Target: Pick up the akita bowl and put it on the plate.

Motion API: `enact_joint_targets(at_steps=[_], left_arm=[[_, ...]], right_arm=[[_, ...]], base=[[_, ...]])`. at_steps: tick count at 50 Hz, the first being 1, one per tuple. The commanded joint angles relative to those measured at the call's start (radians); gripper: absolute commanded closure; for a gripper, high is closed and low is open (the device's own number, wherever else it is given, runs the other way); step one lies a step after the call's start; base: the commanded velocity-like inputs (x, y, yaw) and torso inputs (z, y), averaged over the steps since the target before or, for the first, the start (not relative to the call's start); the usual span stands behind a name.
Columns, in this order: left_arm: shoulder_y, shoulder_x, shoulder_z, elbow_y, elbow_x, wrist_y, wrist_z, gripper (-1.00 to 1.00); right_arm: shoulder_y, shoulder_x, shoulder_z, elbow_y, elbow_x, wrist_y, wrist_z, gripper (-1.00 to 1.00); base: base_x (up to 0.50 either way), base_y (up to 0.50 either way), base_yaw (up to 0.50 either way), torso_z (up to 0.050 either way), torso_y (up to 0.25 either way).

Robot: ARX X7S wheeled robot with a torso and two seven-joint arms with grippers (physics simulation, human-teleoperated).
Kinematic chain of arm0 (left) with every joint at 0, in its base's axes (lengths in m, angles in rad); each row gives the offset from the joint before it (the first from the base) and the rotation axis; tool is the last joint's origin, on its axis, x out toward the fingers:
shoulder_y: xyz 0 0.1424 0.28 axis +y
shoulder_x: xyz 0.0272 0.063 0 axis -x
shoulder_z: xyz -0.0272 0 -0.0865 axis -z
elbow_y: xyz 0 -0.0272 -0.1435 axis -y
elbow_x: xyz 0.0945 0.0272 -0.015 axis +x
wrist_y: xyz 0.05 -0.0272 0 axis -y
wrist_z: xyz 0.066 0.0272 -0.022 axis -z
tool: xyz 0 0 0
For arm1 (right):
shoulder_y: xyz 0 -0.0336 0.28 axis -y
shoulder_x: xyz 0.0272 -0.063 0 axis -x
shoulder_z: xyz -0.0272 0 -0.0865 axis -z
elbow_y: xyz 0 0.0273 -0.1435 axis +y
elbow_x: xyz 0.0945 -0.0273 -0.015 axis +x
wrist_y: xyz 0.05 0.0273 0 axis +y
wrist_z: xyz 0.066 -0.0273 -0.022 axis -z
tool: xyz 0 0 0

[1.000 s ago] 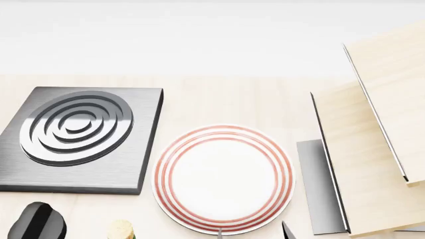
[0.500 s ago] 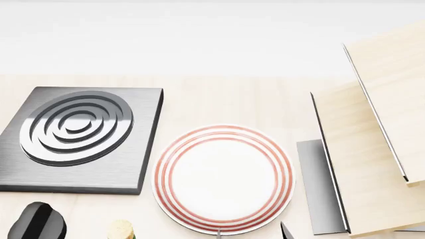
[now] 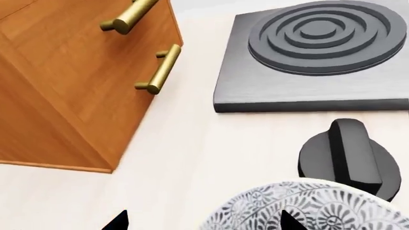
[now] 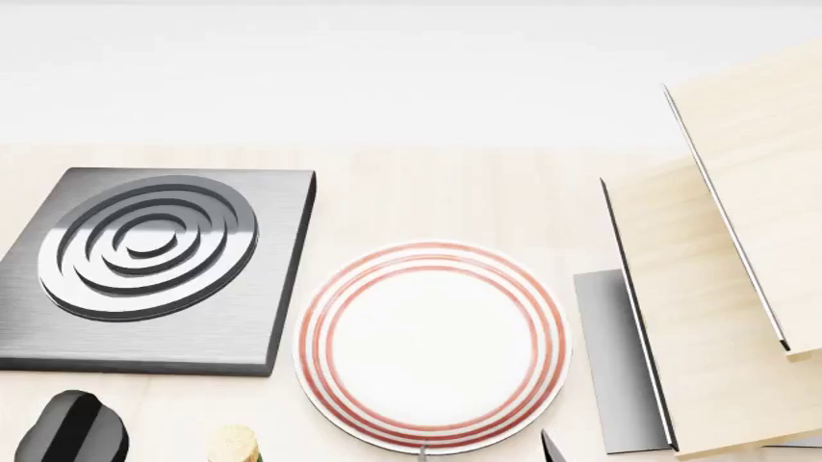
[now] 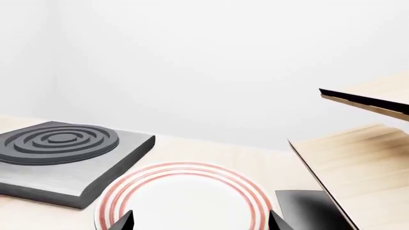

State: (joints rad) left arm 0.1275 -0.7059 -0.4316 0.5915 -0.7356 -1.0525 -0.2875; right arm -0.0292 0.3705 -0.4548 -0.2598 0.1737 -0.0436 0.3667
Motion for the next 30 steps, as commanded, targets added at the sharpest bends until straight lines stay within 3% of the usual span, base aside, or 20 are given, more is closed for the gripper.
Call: enact_joint_targets(at_steps=[1, 30], left_arm=[[0.011, -0.013, 0.041, -0.015, 0.018, -0.002, 0.004, -1.00], [0.036, -0.038, 0.118, -0.071, 0.059, 0.021, 0.030, -1.00]], right_arm=[[0.002, 0.001, -0.004, 0.002, 0.001, 0.000, 0.002, -1.00], [0.009, 0.002, -0.014, 0.009, 0.002, 0.004, 0.006, -1.00]], base=[[0.00, 0.00, 0.00, 0.000, 0.000], [0.00, 0.00, 0.00, 0.000, 0.000]])
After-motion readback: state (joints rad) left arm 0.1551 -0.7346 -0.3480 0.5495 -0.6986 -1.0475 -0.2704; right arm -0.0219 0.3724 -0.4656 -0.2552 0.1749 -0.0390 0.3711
